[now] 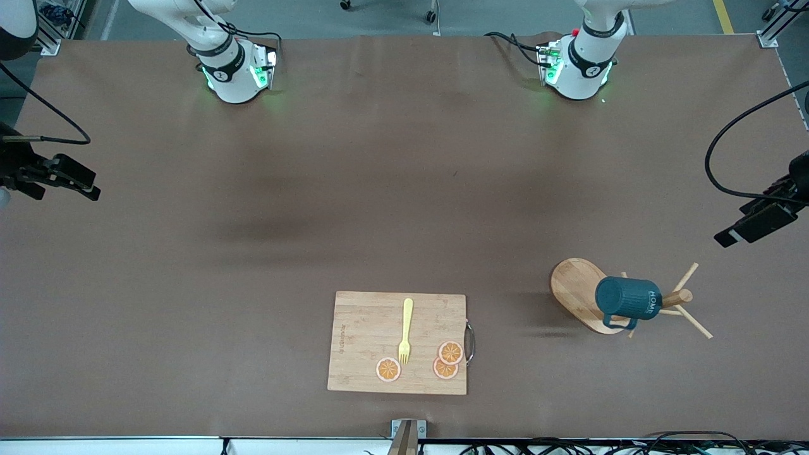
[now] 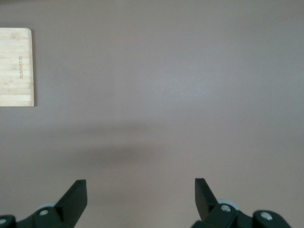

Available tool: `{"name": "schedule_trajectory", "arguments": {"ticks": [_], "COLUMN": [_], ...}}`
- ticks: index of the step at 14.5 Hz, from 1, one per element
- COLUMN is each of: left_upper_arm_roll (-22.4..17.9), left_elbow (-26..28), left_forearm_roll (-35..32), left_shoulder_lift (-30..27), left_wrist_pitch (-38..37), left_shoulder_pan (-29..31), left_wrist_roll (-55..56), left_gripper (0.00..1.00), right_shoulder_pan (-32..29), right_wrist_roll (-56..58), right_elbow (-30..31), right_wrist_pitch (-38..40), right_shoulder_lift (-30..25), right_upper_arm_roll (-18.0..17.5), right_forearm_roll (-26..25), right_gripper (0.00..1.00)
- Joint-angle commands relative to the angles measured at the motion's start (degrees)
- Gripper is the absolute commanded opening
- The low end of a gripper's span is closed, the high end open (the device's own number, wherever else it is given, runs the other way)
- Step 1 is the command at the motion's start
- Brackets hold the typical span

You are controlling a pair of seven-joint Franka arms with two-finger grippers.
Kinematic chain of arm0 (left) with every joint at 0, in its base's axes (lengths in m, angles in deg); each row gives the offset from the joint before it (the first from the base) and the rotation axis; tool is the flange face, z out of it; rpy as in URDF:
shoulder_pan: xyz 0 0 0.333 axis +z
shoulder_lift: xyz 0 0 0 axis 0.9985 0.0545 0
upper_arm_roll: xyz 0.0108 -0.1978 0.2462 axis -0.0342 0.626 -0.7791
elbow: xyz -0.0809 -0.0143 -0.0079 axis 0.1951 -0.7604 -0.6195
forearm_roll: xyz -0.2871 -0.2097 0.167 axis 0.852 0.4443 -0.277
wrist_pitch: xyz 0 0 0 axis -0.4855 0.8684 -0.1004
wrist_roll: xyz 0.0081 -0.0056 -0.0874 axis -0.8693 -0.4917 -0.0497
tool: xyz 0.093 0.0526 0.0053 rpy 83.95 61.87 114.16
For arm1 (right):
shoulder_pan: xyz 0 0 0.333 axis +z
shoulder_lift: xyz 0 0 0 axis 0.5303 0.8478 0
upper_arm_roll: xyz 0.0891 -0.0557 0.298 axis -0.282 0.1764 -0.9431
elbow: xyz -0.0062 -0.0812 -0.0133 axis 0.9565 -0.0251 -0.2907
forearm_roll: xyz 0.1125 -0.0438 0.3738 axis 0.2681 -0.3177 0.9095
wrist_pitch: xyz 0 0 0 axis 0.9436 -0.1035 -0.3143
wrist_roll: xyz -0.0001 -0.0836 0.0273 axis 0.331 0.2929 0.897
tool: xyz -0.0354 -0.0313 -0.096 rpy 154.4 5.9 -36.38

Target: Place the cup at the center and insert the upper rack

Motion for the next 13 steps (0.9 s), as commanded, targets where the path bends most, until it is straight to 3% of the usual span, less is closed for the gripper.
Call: {"name": "schedule_trajectory", "arguments": {"ticks": [1, 5, 8, 13], "left_upper_arm_roll": [0.46, 4.33, 5.04, 5.12], "left_elbow": [0.80, 0.80, 0.80, 1.24], "left_forearm_roll": [-4.27, -11.66, -11.51, -11.50], "left_shoulder_lift": [-1.82, -2.08, -2.17, -4.89], "left_wrist_pitch": [-0.45, -0.45, -0.45, -5.36], "left_shoulder_pan": [-0.32, -0.32, 0.03, 0.21], "left_wrist_roll": [-10.45, -20.05, -32.26, -33.26], "left_gripper": [1.00, 1.00, 1.00, 1.00], "right_shoulder_pan": [-0.19, -0.19, -0.11, -0.11], "right_wrist_roll": [0.09, 0.01, 0.01, 0.09], "right_elbow": [-1.31, -1.84, -1.93, -1.84], "right_wrist_pitch": [0.49, 0.67, 0.67, 0.67], "right_shoulder_lift": [0.36, 0.36, 0.36, 0.36], "right_upper_arm_roll": [-0.03, -0.03, -0.03, -0.03], "right_forearm_roll": [0.08, 0.08, 0.08, 0.08], "right_gripper": [1.00, 1.00, 1.00, 1.00]}}
